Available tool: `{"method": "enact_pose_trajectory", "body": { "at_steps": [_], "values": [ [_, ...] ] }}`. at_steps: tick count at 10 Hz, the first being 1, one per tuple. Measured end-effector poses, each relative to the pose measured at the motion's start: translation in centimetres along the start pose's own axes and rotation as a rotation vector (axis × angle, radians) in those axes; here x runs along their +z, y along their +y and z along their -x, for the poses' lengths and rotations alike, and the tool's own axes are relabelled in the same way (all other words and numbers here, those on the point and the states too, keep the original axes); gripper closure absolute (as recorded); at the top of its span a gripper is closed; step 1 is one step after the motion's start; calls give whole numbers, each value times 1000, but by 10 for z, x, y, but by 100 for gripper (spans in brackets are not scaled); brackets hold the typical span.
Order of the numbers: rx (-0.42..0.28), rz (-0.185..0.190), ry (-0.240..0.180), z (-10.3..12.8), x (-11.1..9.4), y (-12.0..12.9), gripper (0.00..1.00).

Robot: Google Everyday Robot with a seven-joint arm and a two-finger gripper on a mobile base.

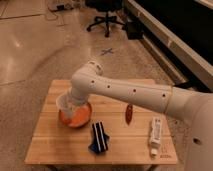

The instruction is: Place the ceramic cup in the ceramic bowl

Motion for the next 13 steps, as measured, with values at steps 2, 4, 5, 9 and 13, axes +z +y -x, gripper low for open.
{"method": "enact_pose_trajectory", "body": {
  "at_steps": [2, 4, 5, 9, 13],
  "values": [
    [38, 10, 5, -15, 16, 4, 47],
    [59, 21, 13, -24, 29, 7, 27],
    [66, 26, 17, -28, 33, 8, 21],
    [73, 41, 33, -34, 46, 10, 20],
    [32, 32, 51, -30, 30, 6, 20]
  ]
}}
